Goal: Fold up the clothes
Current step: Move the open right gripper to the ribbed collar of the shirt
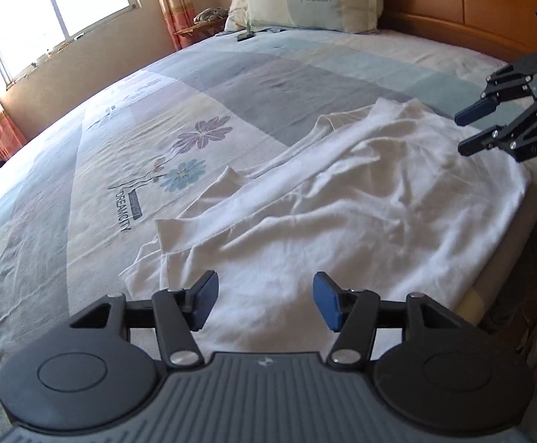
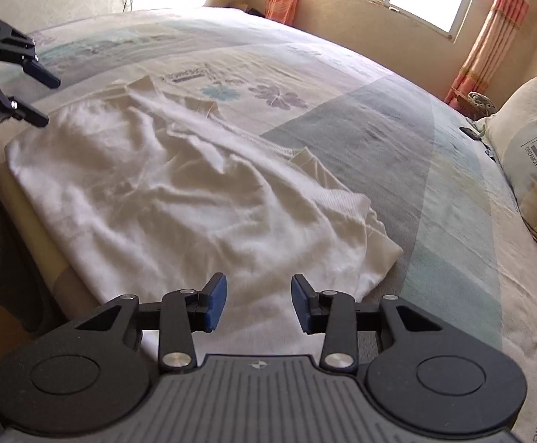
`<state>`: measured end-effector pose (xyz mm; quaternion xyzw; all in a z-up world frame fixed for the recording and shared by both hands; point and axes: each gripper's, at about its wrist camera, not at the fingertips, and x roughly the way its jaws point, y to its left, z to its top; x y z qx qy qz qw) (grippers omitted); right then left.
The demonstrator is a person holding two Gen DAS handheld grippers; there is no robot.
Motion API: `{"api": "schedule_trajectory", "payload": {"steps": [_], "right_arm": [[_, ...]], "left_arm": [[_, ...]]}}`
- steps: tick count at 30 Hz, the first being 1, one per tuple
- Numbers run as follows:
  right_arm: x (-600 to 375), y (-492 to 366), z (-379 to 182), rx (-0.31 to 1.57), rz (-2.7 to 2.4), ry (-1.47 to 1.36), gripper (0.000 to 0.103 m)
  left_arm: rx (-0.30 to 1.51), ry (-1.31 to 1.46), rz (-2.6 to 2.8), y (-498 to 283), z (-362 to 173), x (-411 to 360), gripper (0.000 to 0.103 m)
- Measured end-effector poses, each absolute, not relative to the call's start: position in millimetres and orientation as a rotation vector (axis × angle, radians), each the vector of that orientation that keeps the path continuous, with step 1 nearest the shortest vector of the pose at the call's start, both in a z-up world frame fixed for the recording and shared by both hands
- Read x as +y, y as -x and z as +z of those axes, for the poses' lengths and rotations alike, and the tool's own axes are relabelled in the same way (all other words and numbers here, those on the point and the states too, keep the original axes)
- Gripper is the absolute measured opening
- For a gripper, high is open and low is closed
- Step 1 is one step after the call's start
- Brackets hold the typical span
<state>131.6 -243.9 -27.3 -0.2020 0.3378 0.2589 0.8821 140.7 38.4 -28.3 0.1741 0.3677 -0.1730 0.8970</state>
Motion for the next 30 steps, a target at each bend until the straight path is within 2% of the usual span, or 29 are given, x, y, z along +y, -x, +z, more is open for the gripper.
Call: {"api": "schedule_trajectory", "payload": {"steps": [7, 9, 11, 18, 24, 30], "right_arm": [[-231.8, -189.1, -51.9, 0.723, 0.452, 0.201, 0.046], [-240.7, -199.2, -63.3, 0.758, 0.382, 0.205, 0.047], [-253.8, -202.7, -60.1, 0.77, 0.355, 0.169, 0.047], [-210.7, -212.4, -25.7, 0.679, 0.516, 0.145, 0.05], [-163.2, -239.7, -44.0, 0.707, 0.616, 0.26, 0.049], [-154.6, -263.6, -43.4, 0.68, 0.792, 0.409, 0.049]], "left_arm": [[0.852, -0.098, -0.174, -187.4, -68.2, 77.0, 0.058], [0.849, -0.024, -0.14, -185.2, -62.7, 96.2, 0.053], [0.835, 0.054, -0.146, -181.9, -52.6, 108.3, 0.056], [0.767, 0.063, -0.347, -197.0, -36.1, 65.9, 0.067], [0.813, -0.056, -0.397, -195.4, -59.7, 42.7, 0.067], [0.838, 0.002, -0.452, -193.9, -73.3, 50.4, 0.072]]}}
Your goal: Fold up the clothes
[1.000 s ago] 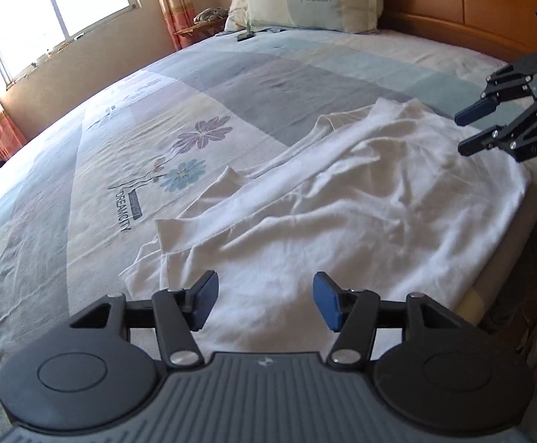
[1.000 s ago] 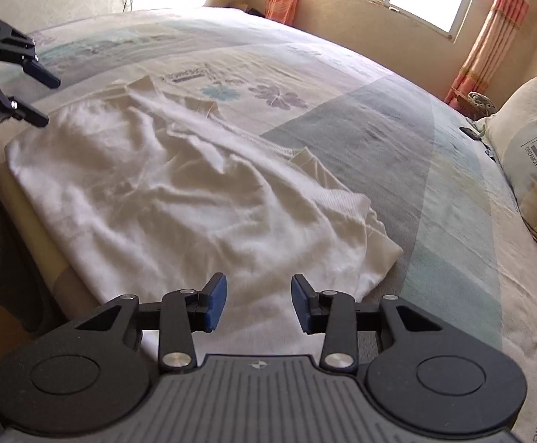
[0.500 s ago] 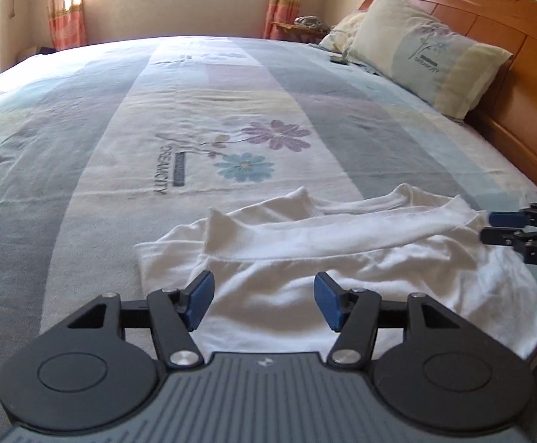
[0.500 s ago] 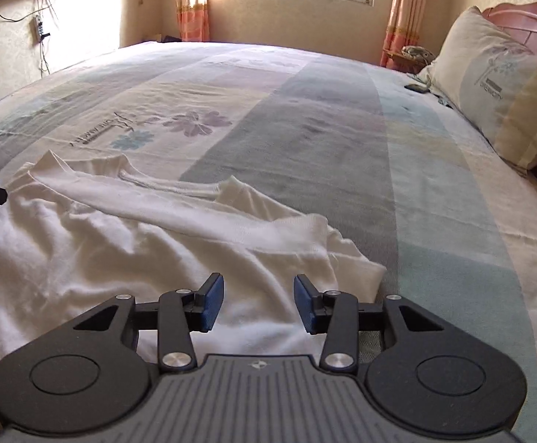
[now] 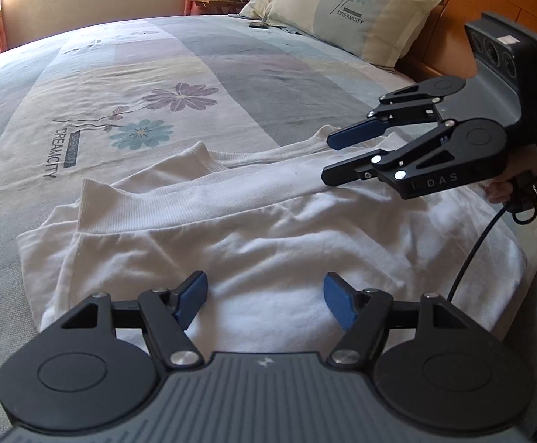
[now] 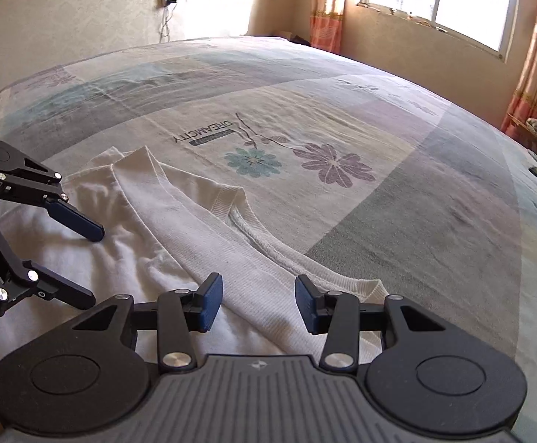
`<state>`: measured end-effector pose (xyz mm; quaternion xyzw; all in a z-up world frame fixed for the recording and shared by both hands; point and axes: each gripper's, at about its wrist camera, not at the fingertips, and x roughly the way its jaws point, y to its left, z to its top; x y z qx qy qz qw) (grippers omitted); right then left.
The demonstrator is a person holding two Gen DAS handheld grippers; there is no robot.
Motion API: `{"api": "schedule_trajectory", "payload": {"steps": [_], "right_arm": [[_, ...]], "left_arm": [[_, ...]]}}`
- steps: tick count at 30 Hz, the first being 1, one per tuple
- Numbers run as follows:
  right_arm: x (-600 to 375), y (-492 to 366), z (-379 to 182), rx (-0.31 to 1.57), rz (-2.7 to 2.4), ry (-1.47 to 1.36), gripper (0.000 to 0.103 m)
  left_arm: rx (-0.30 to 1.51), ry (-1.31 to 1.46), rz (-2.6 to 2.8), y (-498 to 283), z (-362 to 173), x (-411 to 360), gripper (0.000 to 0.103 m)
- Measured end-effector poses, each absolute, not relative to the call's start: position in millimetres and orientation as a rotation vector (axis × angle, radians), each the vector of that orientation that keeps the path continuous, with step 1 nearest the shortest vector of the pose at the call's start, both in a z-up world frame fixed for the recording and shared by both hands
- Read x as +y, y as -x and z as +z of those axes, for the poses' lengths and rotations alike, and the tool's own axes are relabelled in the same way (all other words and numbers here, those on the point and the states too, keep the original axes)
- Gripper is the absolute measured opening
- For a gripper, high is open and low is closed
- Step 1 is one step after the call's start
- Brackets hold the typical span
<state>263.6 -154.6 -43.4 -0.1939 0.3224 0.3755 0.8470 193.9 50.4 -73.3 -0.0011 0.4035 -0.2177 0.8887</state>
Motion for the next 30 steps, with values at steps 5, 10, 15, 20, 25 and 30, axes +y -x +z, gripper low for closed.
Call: {"api": "schedule_trajectory", "payload": {"steps": [5, 10, 15, 20, 25, 30], "right_arm": [[-155.2, -302.1, -48.9, 0.757, 0.965, 0.448, 0.049], [-157.9, -332.3, -59.5, 0.855, 1.083, 0.379, 0.047], [-160.9, -321.9, -58.8, 0.829, 1.133, 0.374, 0.016], [-162.9, -309.6, -46.4, 0.719, 1.055, 0.366, 0.007], [-157.4, -321.8, -51.9, 0.771, 0.962, 0.322, 0.011], [-166.4, -300.0, -32.4, 0.696, 0.88, 0.328, 0.017]], "left_arm": [[0.835, 0.015, -0.454, -196.8, -75.1, 49.4, 0.076], [0.829, -0.019, -0.446, -195.5, -75.8, 42.5, 0.078], [0.826, -0.021, -0.442, -196.6, -75.2, 42.1, 0.079], [0.749, 0.003, -0.439, -194.1, -59.2, 41.9, 0.079], [0.783, 0.002, -0.394, -208.3, -63.4, 39.8, 0.079], [0.748, 0.022, -0.423, -206.2, -54.5, 46.3, 0.079]]}}
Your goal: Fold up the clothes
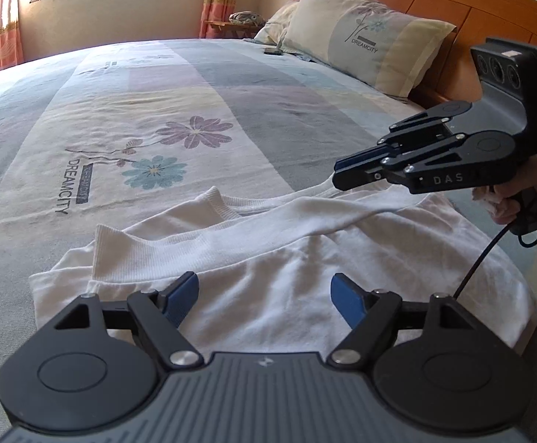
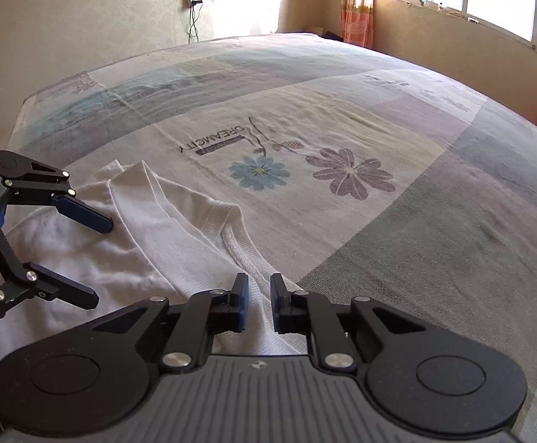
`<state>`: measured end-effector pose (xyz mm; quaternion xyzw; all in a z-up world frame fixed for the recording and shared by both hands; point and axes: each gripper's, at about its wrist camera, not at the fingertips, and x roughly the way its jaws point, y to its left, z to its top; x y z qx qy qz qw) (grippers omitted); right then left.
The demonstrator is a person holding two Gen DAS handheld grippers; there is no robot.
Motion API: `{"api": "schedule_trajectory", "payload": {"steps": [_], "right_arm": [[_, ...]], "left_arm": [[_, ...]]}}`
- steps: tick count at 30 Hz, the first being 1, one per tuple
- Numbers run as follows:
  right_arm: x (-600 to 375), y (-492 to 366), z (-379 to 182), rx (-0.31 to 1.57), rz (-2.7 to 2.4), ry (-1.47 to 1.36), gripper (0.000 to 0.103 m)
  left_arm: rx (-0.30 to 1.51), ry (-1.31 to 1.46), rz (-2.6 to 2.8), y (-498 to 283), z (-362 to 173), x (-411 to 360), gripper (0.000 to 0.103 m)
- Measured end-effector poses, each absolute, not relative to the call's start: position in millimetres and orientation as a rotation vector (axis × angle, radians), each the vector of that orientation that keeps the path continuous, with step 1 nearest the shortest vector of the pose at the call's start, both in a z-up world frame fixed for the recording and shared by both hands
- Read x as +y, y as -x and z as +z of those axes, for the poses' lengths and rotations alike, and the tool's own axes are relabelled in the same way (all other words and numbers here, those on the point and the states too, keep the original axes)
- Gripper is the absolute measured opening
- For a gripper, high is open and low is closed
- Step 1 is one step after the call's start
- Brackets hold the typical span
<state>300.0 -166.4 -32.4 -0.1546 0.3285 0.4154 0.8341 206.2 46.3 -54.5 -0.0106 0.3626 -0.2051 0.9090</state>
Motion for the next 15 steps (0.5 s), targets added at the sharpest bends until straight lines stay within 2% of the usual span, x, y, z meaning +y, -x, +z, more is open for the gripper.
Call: {"api": "schedule_trajectory", "payload": {"steps": [3, 7, 12, 15], "right_arm": [[-178.8, -280.9, -20.6, 0.704, 0.888, 0.308, 0.018], [-183.2, -278.2, -46.2, 0.79, 0.798, 0.317, 0.018], [-212.3, -301.4, -60.2, 0.857, 0.773, 0.03, 0.02], [-226.5, -292.4, -44.9, 0.802, 0.735, 0.014, 0.025]], "left_arm": [[0.746, 0.024, -0.465, -212.1, -55.5, 39.8, 0.079], [0.787, 0.033, -0.41, -233.8, -71.4, 38.8, 0.079], [0.8, 0.093, -0.344, -239.9, -67.0, 60.6, 0.078], [0.793, 0.067, -0.334, -231.1, -60.3, 66.8, 0.078]]}}
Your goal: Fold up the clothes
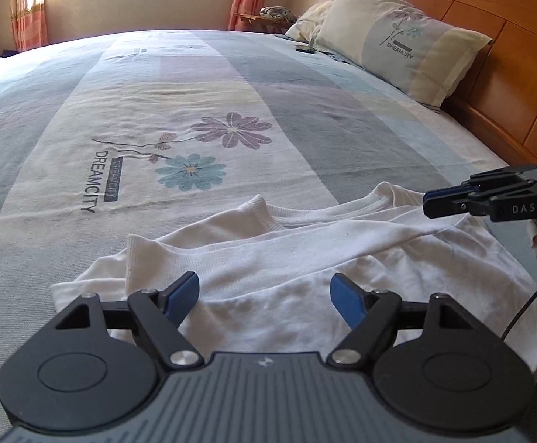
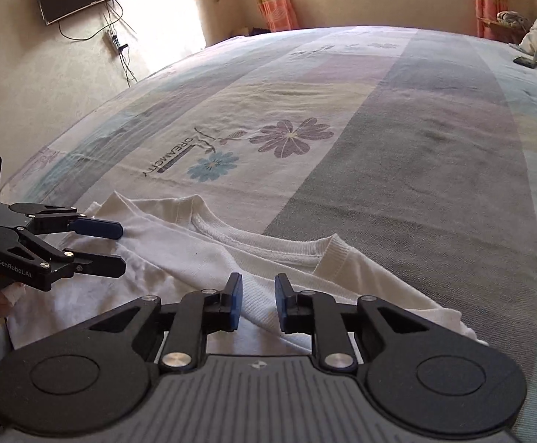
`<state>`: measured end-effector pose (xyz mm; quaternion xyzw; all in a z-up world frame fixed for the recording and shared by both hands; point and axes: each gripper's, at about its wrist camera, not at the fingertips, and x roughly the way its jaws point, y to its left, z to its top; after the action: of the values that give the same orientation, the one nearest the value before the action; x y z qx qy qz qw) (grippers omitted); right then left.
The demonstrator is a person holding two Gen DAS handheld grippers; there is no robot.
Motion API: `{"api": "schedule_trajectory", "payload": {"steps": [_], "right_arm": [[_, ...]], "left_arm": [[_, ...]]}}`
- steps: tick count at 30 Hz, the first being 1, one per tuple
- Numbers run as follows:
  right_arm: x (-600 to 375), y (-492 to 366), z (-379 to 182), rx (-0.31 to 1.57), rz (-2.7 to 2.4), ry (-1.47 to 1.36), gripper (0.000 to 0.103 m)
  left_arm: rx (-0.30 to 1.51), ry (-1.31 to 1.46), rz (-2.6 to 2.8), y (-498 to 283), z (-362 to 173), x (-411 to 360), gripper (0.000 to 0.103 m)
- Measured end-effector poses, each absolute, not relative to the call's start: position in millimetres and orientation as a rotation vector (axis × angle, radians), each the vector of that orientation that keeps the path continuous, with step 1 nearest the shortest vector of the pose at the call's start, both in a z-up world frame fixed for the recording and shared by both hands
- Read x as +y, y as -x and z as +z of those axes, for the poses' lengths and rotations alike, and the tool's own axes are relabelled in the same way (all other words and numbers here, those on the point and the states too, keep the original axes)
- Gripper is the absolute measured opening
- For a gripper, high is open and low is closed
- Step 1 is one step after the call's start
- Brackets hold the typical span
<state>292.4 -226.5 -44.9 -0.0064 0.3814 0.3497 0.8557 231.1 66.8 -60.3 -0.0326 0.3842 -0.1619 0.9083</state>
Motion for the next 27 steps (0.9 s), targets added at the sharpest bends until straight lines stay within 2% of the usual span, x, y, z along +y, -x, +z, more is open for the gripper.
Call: {"api": "schedule_trajectory", "payload": {"steps": [4, 8, 12, 14, 16, 17, 18, 22, 27], "right_arm": [[-237.4, -289.8, -37.5, 0.754, 0.683, 0.128, 0.025], [-228.8, -301.6, -49.1, 0.788, 0.742, 0.273, 0.026], [-216.7, -306.8, -59.9, 0.789, 0.783, 0.421, 0.044], [-217.4, -308.1, -61.5, 0.793, 0.794, 0.419, 0.044], [-220.1, -307.4, -61.2, 0.807, 0.804, 0.382, 0.032], [-219.6, -303.9, -61.4, 0.797, 0.805, 0.385, 0.016], [-218.8, -299.7, -61.5, 0.779, 0.785, 0.396, 0.01], [-218.8, -289.8, -61.5, 0.72, 0.697, 0.406, 0.006], [-235.0, -300.8, -49.4, 0.731, 0.565, 0.276, 0.009]], "left_arm": [[0.811, 0.093, -0.366, -228.6, -63.8, 68.7, 0.079], [0.826, 0.071, -0.383, -226.6, -68.7, 62.3, 0.078], [0.83, 0.049, -0.392, -224.7, -70.8, 60.1, 0.079], [0.829, 0.046, -0.393, -224.3, -71.0, 60.0, 0.079], [0.828, 0.042, -0.392, -223.9, -71.1, 59.7, 0.079], [0.827, 0.039, -0.39, -223.8, -71.2, 59.5, 0.079], [0.826, 0.036, -0.387, -223.8, -71.3, 59.4, 0.079], [0.829, 0.024, -0.347, -225.7, -69.5, 61.3, 0.08], [0.792, -0.023, -0.308, -220.5, -54.9, 59.2, 0.079]]}}
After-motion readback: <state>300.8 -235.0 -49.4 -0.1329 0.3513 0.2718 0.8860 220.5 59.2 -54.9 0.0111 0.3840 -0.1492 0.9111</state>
